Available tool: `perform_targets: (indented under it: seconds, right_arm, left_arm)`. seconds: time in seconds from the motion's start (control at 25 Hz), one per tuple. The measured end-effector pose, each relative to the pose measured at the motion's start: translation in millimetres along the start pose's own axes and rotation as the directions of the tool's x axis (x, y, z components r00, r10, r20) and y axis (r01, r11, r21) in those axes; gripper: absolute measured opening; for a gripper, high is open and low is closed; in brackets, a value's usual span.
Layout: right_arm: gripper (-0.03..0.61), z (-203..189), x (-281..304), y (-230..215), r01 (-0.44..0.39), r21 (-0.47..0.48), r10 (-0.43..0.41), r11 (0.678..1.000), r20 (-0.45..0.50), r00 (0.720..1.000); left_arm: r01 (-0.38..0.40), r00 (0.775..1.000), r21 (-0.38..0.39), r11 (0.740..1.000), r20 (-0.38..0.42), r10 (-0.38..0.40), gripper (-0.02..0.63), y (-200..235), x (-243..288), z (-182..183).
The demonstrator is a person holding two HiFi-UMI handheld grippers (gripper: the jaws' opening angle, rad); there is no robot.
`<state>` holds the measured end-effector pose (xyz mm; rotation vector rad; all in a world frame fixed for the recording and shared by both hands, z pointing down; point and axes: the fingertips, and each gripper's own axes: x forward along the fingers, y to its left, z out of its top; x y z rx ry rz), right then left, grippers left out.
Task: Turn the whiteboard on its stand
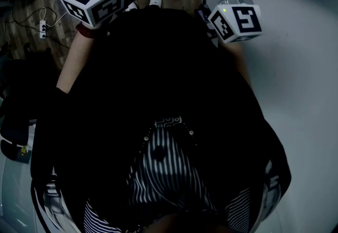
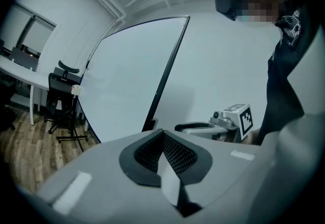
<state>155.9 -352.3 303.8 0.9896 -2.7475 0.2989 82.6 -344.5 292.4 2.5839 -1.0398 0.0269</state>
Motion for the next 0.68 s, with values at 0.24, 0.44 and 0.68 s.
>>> perform_targets:
  seconds: [0.24, 0.44, 0.68]
  right_arm:
    - [0.127, -15, 9, 7, -0.054, 0.052, 0.055, 0.997, -0.022, 0.998]
    - [0.127, -32, 13, 21, -0.136, 0.063, 0.139, 0.989, -0.05, 0.989]
    - [0.126, -44, 25, 51, -0.212, 0.075, 0.216, 0.974, -0.056, 0.975]
  left_arm:
    - [-0.038, 0.999, -0.017, 0.999, -0.011, 0.038, 0.002, 4, 0, -9]
    - [-0.097, 0.995, -0.031, 0.995, -0.027, 0.096, 0.002, -5, -10, -21]
    - [-0.168, 0.985, -0.063, 0.984, -0.061, 0.164, 0.002, 4, -33, -41]
